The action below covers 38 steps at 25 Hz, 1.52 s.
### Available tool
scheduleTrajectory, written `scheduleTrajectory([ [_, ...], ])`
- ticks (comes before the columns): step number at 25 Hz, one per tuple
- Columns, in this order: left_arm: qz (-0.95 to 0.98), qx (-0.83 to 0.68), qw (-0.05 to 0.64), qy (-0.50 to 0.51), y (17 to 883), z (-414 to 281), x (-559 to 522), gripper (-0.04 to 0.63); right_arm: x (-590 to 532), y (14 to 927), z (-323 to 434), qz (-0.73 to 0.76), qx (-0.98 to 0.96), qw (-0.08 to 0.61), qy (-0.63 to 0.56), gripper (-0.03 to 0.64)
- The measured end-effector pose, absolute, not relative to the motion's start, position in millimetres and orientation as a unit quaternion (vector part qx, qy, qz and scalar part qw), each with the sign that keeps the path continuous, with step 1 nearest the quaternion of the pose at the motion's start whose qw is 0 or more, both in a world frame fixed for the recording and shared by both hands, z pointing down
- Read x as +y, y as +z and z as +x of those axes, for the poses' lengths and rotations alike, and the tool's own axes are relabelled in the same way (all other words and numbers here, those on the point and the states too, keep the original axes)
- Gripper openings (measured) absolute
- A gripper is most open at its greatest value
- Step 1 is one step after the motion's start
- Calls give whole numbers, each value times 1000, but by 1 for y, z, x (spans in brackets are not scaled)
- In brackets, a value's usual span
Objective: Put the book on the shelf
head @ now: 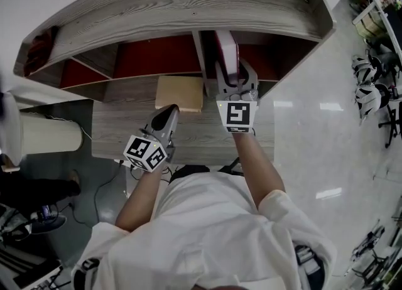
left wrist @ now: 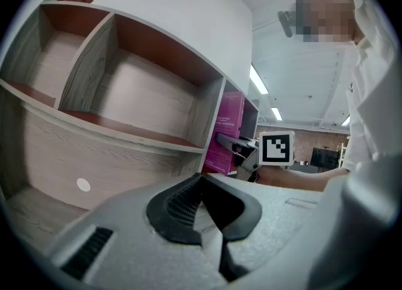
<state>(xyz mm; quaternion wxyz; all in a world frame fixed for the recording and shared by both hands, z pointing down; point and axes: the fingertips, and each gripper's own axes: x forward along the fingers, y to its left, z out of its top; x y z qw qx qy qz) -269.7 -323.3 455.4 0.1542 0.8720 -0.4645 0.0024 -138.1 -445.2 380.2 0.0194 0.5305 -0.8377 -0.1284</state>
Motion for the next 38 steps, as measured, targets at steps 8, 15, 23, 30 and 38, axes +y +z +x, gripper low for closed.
scheduleTrajectory([
  [8, 872, -464, 158, -2, 457, -269, -318, 9, -441, 385, -149, 514, -845, 43, -144, 166],
  [15, 872, -462, 163, -5, 459, -266, -315, 9, -435, 390, -156, 497, -850, 67, -160, 190],
  [23, 873, -458, 168, -9, 461, -261, -312, 9, -428, 391, -162, 470, -858, 96, -184, 227],
  [30, 872, -458, 171, -14, 462, -259, -309, 9, -421, 393, -166, 454, -861, 109, -205, 245],
  [38, 871, -458, 174, -17, 464, -259, -309, 9, -420, 394, -167, 443, -867, 107, -201, 253],
])
